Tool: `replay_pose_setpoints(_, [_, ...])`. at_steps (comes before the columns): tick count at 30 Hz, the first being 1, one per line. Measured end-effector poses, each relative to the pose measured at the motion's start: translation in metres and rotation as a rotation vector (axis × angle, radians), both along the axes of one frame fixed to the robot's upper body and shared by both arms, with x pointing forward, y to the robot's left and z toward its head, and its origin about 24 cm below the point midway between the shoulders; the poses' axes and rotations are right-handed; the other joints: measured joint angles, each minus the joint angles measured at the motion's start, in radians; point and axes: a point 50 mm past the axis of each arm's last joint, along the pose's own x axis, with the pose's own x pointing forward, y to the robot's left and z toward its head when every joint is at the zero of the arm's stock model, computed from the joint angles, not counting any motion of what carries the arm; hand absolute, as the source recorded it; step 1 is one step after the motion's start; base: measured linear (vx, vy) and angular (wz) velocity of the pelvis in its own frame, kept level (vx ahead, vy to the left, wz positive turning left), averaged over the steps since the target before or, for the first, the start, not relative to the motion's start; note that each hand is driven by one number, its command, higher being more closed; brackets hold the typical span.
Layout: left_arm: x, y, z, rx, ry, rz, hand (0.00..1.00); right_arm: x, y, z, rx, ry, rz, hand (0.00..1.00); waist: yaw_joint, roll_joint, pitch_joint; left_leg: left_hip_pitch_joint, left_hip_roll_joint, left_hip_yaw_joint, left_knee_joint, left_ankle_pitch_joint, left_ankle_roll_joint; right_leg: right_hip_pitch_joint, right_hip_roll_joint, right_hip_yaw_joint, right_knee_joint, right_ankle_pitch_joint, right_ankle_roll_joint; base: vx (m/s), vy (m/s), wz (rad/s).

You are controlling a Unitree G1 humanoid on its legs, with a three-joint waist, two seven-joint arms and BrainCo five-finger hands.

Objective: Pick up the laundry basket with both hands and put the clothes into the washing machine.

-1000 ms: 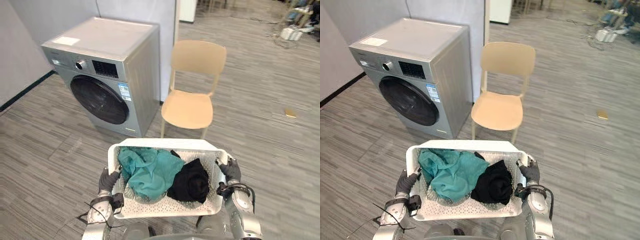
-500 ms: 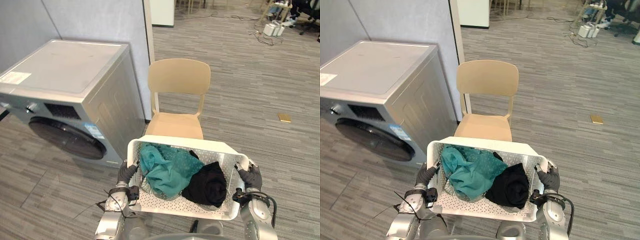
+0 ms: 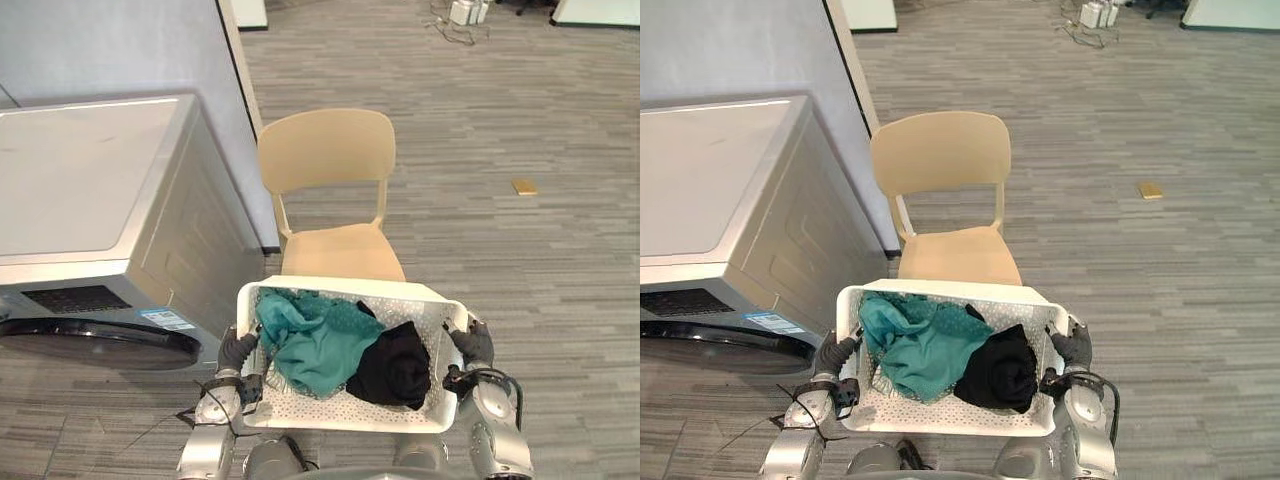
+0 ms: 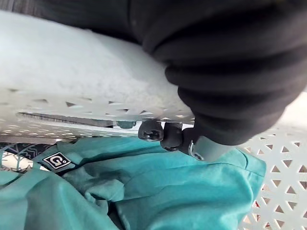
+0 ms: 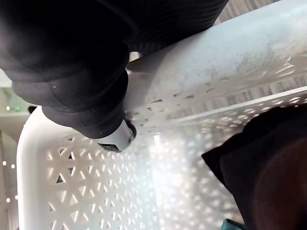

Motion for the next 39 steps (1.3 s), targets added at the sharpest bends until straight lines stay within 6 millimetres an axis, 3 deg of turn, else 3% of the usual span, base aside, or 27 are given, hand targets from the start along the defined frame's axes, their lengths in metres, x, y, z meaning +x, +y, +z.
replay_pose_setpoints(3, [0.006,-0.002,0.004,0.008,-0.020,-0.010,1.00,0.004,-0.002,0.003,-0.010,-0.012,-0.002,1.00,-0.007,0.002,0.001,-0.015,-0.009,0.001,-0.021,0.014,0.004,0.008,-0.001,-0.034,-0.057,0.014,0.010,-0.01,0.000,-0.01])
replay_pose_setpoints(7, [0.039,-0.006,0.025,0.016,-0.113,-0.032,1.00,0.040,-0.008,0.024,-0.037,-0.091,-0.006,1.00,-0.009,0.006,0.027,-0.130,-0.005,-0.028,-0.029,0.068,0.017,-0.077,0.005,-0.090,-0.067,0.033,-0.003,-0.04,-0.061,0.23])
replay_pose_setpoints(9, [0.075,-0.007,0.048,0.011,-0.196,-0.011,1.00,0.074,-0.009,0.054,-0.061,-0.187,-0.002,1.00,-0.008,0.009,0.091,-0.204,-0.003,-0.044,-0.028,0.101,0.024,-0.140,0.012,-0.102,-0.062,0.043,-0.008,-0.12,-0.069,0.18])
replay_pose_setpoints(10, [0.084,-0.008,0.054,0.004,-0.214,-0.008,1.00,0.082,-0.010,0.064,-0.072,-0.216,-0.001,1.00,-0.004,0.011,0.107,-0.220,0.001,-0.048,-0.028,0.106,0.023,-0.154,0.017,-0.104,-0.062,0.048,-0.015,-0.14,-0.054,0.04])
replay_pose_setpoints(12, [0.119,-0.008,0.085,0.004,-0.297,-0.017,1.00,0.109,-0.012,0.099,-0.085,-0.314,-0.002,1.00,0.000,0.008,0.170,-0.273,0.010,-0.056,-0.026,0.131,0.030,-0.205,0.024,-0.111,-0.053,0.064,-0.029,-0.16,-0.062,0.05])
replay_pose_setpoints(14, [0.139,-0.007,0.108,0.012,-0.343,-0.027,1.00,0.124,-0.012,0.122,-0.085,-0.375,-0.003,1.00,0.001,0.008,0.199,-0.301,0.011,-0.057,-0.027,0.144,0.037,-0.235,0.024,-0.110,-0.048,0.073,-0.033,-0.11,-0.028,0.02])
replay_pose_setpoints(15, [0.160,-0.007,0.135,0.023,-0.395,-0.041,1.00,0.140,-0.014,0.148,-0.089,-0.428,-0.010,1.00,0.000,0.008,0.225,-0.325,0.012,-0.058,-0.026,0.155,0.044,-0.260,0.024,-0.109,-0.043,0.082,-0.037,-0.12,-0.010,0.00])
replay_pose_setpoints(16, [0.168,-0.008,0.146,0.034,-0.414,-0.048,1.00,0.147,-0.015,0.157,-0.091,-0.443,-0.015,1.00,0.001,0.008,0.227,-0.343,0.012,-0.059,-0.026,0.161,0.047,-0.278,0.024,-0.108,-0.040,0.086,-0.041,-0.13,-0.008,0.04])
replay_pose_setpoints(18, [0.195,-0.015,0.197,0.034,-0.501,-0.055,1.00,0.169,-0.020,0.206,-0.097,-0.524,-0.043,1.00,0.003,0.009,0.244,-0.400,0.014,-0.066,-0.026,0.184,0.059,-0.332,0.023,-0.114,-0.033,0.099,-0.049,-0.10,-0.007,0.08])
replay_pose_setpoints(20, [0.203,-0.022,0.230,0.015,-0.576,-0.054,1.00,0.173,-0.023,0.242,-0.107,-0.612,-0.067,1.00,0.009,0.012,0.271,-0.427,0.026,-0.069,-0.019,0.188,0.062,-0.358,0.025,-0.117,-0.021,0.103,-0.055,-0.07,-0.032,0.04])
replay_pose_setpoints(23, [0.206,-0.030,0.266,0.002,-0.677,-0.058,1.00,0.167,-0.029,0.277,-0.117,-0.724,-0.094,1.00,0.030,0.013,0.291,-0.481,0.047,-0.077,0.004,0.189,0.062,-0.397,0.036,-0.126,-0.015,0.106,-0.060,-0.02,-0.013,0.00])
replay_pose_setpoints(29, [0.206,-0.028,0.295,-0.005,-0.753,-0.036,1.00,0.164,-0.025,0.304,-0.077,-0.803,-0.113,1.00,0.049,0.017,0.314,-0.580,0.067,-0.068,0.025,0.195,0.055,-0.503,0.021,-0.151,0.034,0.106,-0.060,0.03,-0.007,-0.01])
replay_pose_setpoints(32, [0.205,-0.026,0.320,-0.002,-0.811,-0.037,1.00,0.163,-0.023,0.330,-0.068,-0.858,-0.110,1.00,0.049,0.015,0.333,-0.625,0.085,-0.057,0.048,0.195,0.056,-0.533,0.019,-0.177,0.049,0.106,-0.060,0.06,-0.004,0.07])
replay_pose_setpoints(38, [0.203,-0.017,0.333,0.016,-0.838,-0.017,1.00,0.170,-0.016,0.344,-0.036,-0.858,-0.080,1.00,0.061,0.015,0.333,-0.632,0.099,-0.040,0.055,0.195,0.056,-0.532,0.019,-0.207,0.055,0.106,-0.060,0.07,-0.005,0.02])
replay_pose_setpoints(39, [0.203,-0.017,0.333,0.016,-0.840,-0.017,0.00,0.170,-0.016,0.344,-0.036,-0.860,-0.079,1.00,0.061,0.015,0.333,-0.634,0.099,-0.039,0.055,0.195,0.056,-0.532,0.016,-0.216,0.057,0.106,-0.060,0.10,-0.015,0.06])
